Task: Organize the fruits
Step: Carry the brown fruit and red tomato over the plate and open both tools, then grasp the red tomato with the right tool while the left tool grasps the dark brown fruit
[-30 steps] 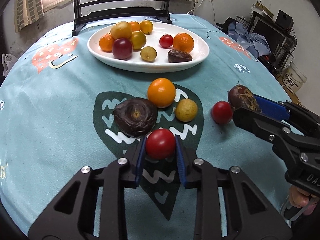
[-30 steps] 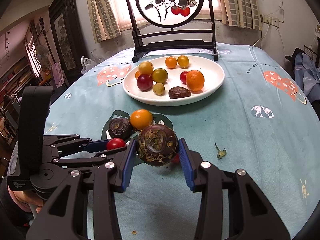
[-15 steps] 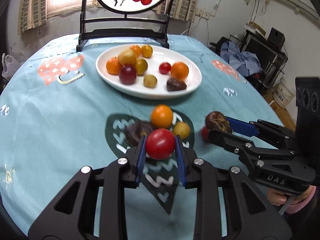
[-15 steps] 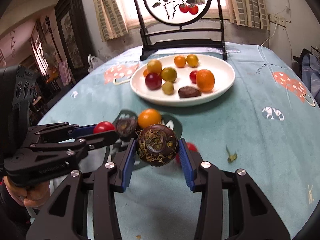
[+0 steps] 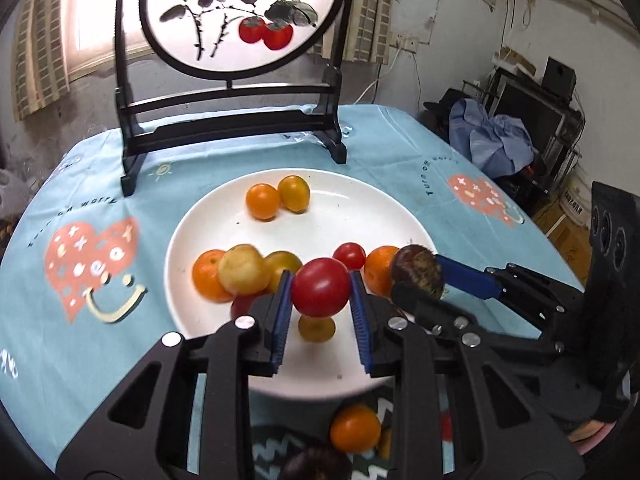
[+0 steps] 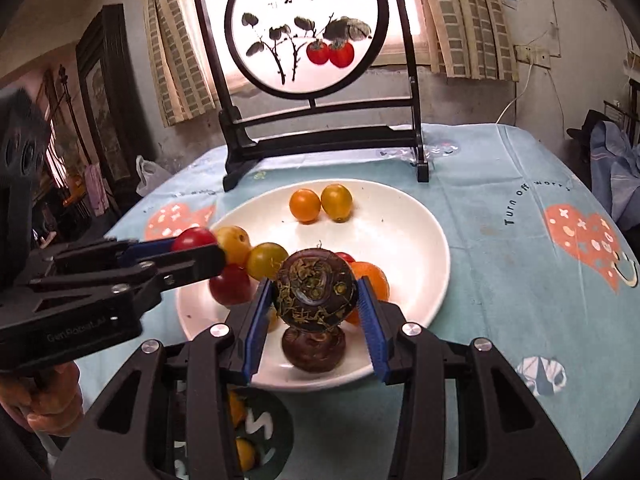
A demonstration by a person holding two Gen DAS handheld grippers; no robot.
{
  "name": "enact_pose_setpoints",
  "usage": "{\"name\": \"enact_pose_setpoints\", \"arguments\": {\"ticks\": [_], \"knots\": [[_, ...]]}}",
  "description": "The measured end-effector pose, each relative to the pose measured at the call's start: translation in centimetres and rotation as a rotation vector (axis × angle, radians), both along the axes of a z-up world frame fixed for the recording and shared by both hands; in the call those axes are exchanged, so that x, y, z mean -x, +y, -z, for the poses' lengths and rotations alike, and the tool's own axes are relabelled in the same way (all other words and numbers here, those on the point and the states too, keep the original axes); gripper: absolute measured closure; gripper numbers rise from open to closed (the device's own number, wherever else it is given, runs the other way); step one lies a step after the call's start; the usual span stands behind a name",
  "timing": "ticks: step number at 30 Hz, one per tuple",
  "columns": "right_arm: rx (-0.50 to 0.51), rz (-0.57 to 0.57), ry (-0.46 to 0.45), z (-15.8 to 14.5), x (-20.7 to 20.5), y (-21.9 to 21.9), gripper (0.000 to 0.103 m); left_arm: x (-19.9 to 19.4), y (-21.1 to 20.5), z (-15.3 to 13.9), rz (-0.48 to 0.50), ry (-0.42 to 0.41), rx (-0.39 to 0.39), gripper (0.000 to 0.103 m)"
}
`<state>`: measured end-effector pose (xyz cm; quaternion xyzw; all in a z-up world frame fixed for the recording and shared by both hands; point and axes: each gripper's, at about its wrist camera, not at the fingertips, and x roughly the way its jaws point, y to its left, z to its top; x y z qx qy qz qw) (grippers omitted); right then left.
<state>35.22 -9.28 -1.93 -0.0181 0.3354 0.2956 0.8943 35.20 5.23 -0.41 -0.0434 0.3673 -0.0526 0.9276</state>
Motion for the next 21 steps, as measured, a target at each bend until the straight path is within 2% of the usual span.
{"name": "enact_pose_setpoints", "arguments": {"ticks": [3, 4, 5, 7, 10, 13, 15, 18, 21], "knots": [[0.022, -0.018, 0.004, 0.6, -0.5, 0.2, 0.059, -1.3, -0.5, 1.2, 0.000, 0.018, -0.032, 0.073], [0.024, -0.019, 0.002, 0.7, -0.7, 0.3, 0.058, -1.5, -0.5, 1.5, -0.009, 0.022, -0.036, 0.068], [0.023, -0.022, 0.002, 0.6, -0.7, 0.2, 0.057, -1.6, -0.4, 1.6, -0.020, 0.025, -0.038, 0.059], [0.008, -0.011, 0.006, 0.2, -0.6, -0.3, 0.056, -1.2, 0.1, 1.1, -0.066, 0.008, -0.045, 0.028], [-0.028, -0.009, -0.003, -1.1, 0.2, -1.4, 0.055, 0.6, 0.8, -0.5, -0.094, -0.045, -0.038, 0.019], [-0.028, -0.007, -0.050, -2.2, 2.0, -2.1, 0.053, 3.2, 1.5, -1.9, -0.132, -0.085, -0.057, 0.011], [-0.030, -0.020, -0.049, -2.3, 3.2, -2.4, 0.052, 5.2, 1.9, -2.2, -0.163, -0.092, -0.075, 0.006], [-0.034, -0.045, -0.015, -1.7, 4.9, -2.8, 0.052, 8.2, 2.6, -1.5, -0.201, -0.081, -0.063, 0.003], [-0.010, -0.059, 0.014, -0.7, 6.6, -2.9, 0.051, 10.6, 3.2, 0.5, -0.221, -0.053, -0.010, 0.002]]}}
